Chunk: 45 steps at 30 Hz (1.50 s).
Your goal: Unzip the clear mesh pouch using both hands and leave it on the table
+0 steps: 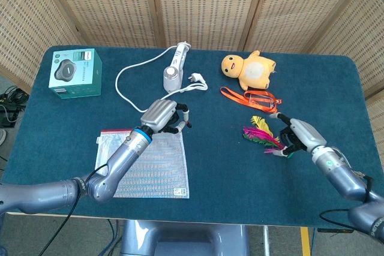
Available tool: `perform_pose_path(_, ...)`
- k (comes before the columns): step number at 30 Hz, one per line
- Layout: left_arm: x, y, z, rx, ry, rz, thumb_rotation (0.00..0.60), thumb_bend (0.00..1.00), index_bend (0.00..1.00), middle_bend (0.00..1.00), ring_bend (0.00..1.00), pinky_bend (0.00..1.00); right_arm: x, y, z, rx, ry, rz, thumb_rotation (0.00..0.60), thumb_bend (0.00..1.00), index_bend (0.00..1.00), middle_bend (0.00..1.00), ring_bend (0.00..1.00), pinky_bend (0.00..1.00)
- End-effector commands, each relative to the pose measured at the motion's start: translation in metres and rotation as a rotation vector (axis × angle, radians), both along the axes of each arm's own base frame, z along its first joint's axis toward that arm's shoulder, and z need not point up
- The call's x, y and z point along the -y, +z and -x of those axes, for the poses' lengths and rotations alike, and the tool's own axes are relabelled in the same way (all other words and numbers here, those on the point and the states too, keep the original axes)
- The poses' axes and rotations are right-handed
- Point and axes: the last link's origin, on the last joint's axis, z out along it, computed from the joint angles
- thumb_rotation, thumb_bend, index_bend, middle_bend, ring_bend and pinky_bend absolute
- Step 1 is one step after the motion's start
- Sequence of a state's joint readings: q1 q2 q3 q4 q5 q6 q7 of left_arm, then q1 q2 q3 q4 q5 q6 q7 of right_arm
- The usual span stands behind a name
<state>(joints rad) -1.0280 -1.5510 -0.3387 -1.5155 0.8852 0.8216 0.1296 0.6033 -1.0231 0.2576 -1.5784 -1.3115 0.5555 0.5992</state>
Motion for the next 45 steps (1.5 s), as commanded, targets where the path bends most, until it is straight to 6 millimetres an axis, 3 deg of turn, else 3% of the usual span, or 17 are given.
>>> perform_pose_path(1,0.005,0.009,-0.005,0.032,-0.007,0.009,0.6,0.87,0.91,0.98,0.98,1.0,0.008,-0.021,-0.049,0.117,-0.023,-0.174,0.6,0.0,0.21,0.86,0.89,1.0)
perform_pose_path(5,0.011,0.012,-0.013,0.039,-0.03,0.004,0.6,0.87,0.91,0.98,0.98,1.0,0.009,-0.042,-0.076,0.178,-0.025,-0.272,0.6,0.0,0.2,0.86,0.89,1.0)
perform_pose_path(18,0.015,0.006,-0.018,0.072,-0.011,0.003,0.6,0.87,0.91,0.98,0.98,1.0,0.033,-0.09,-0.128,0.395,-0.077,-0.319,0.6,0.0,0.28,0.89,0.91,1.0)
perform_pose_path(30,0.014,-0.002,-0.022,0.119,0.006,-0.01,0.6,0.87,0.91,0.98,0.98,1.0,0.046,-0.12,-0.141,0.401,-0.133,-0.31,0.6,0.0,0.38,0.9,0.92,1.0)
perform_pose_path(40,0.012,-0.004,-0.019,0.154,0.023,0.002,0.6,0.87,0.91,0.98,0.98,1.0,0.047,-0.131,-0.147,0.412,-0.201,-0.3,0.6,0.02,0.42,0.91,0.94,1.0)
perform_pose_path(45,0.012,-0.004,-0.017,0.165,0.031,0.009,0.6,0.87,0.91,0.98,0.98,1.0,0.048,-0.138,-0.153,0.431,-0.229,-0.301,0.6,0.11,0.45,0.91,0.94,1.0)
